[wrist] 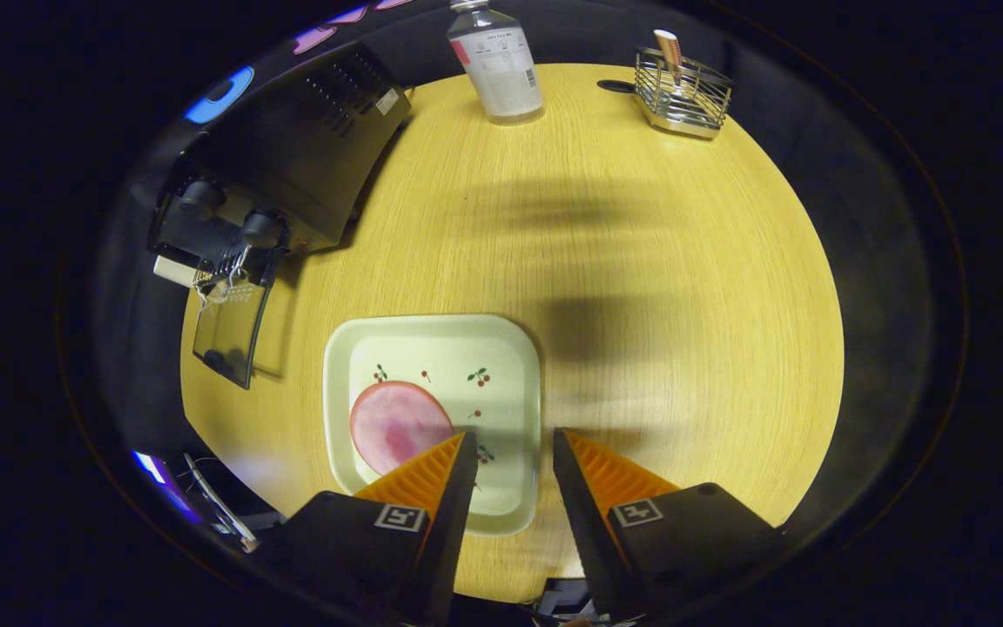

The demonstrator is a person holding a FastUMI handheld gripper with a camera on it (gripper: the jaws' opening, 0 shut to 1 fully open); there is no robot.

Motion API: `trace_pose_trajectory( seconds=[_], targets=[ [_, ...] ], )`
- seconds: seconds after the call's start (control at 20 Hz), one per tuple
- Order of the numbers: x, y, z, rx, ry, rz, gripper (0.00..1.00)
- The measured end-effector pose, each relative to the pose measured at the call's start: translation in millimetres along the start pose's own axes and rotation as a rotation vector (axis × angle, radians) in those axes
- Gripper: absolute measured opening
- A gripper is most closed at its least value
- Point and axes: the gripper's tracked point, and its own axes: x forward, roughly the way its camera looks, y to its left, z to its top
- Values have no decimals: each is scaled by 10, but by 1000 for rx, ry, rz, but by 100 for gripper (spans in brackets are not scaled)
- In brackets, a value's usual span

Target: Open the toaster oven, put the food inside, and close the toaster oven door.

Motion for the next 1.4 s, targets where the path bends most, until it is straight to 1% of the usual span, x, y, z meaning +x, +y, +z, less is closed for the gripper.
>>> trace_pose_trajectory(
  seconds=[0.05,0.1,0.15,0.2,0.3,0.35,0.45,0.5,0.6,0.65,0.7,0.8,0.95,1.2,1.4],
  targets=[
    [3,-50,-12,-17,19,-32,61],
    [10,-115,-13,-34,29,-68,54],
    [32,-109,-9,-39,30,-74,47],
    [-22,-112,2,-33,36,-74,37],
    [3,-91,16,-11,43,-60,36],
    [30,-95,12,-6,39,-50,24],
    [38,-85,22,12,39,-9,17],
    [24,-83,30,18,36,8,11],
    [42,-61,8,26,49,55,9],
    [14,-55,8,42,44,71,7],
    [30,-48,9,67,46,94,6],
    [14,23,-12,146,52,177,6],
    [-37,109,-26,259,31,276,5],
    [-164,178,-26,358,-32,349,6],
    [-290,387,-65,451,-62,422,5]
  ],
)
